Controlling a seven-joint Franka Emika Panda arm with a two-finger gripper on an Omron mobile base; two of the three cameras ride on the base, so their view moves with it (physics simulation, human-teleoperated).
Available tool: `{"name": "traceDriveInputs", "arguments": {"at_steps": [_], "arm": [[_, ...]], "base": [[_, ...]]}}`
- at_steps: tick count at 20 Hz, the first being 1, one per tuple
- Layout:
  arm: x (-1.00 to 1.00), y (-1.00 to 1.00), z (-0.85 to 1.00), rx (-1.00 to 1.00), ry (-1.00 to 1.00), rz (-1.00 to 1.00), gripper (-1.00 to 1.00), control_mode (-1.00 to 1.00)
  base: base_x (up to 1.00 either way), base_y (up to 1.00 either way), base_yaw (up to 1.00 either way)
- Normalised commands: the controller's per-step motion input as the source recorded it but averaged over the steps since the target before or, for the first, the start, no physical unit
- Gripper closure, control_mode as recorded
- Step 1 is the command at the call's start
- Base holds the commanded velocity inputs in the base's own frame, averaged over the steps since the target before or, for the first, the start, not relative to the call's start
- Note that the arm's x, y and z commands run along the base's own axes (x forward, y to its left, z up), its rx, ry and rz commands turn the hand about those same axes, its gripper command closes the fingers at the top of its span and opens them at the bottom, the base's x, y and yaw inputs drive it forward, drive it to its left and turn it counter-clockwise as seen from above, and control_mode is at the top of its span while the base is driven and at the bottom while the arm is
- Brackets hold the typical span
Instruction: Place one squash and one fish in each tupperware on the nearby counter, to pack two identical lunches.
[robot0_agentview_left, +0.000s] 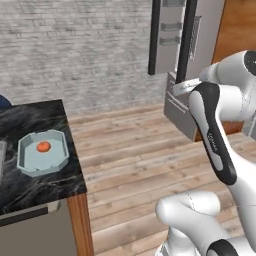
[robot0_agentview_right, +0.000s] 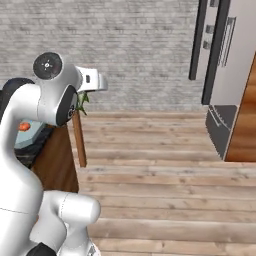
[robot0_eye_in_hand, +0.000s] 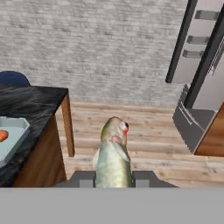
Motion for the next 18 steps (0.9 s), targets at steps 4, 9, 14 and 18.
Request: {"name": "traceDriveInputs", "arguments": {"at_steps": [4,9,14,18], "arm": [[0.00,0.00,0.00,0.00,0.00,0.00,1.00,1.00],[0.00,0.00,0.00,0.00,0.00,0.00,1.00,1.00],[0.00,0.00,0.00,0.00,0.00,0.00,1.00,1.00],[0.00,0.00,0.00,0.00,0.00,0.00,1.00,1.00]], "base": [[-0.19,1.00,0.00],[-0.04,1.00,0.00],[0.00,1.00,0.00],[0.00,0.91,0.00]]}}
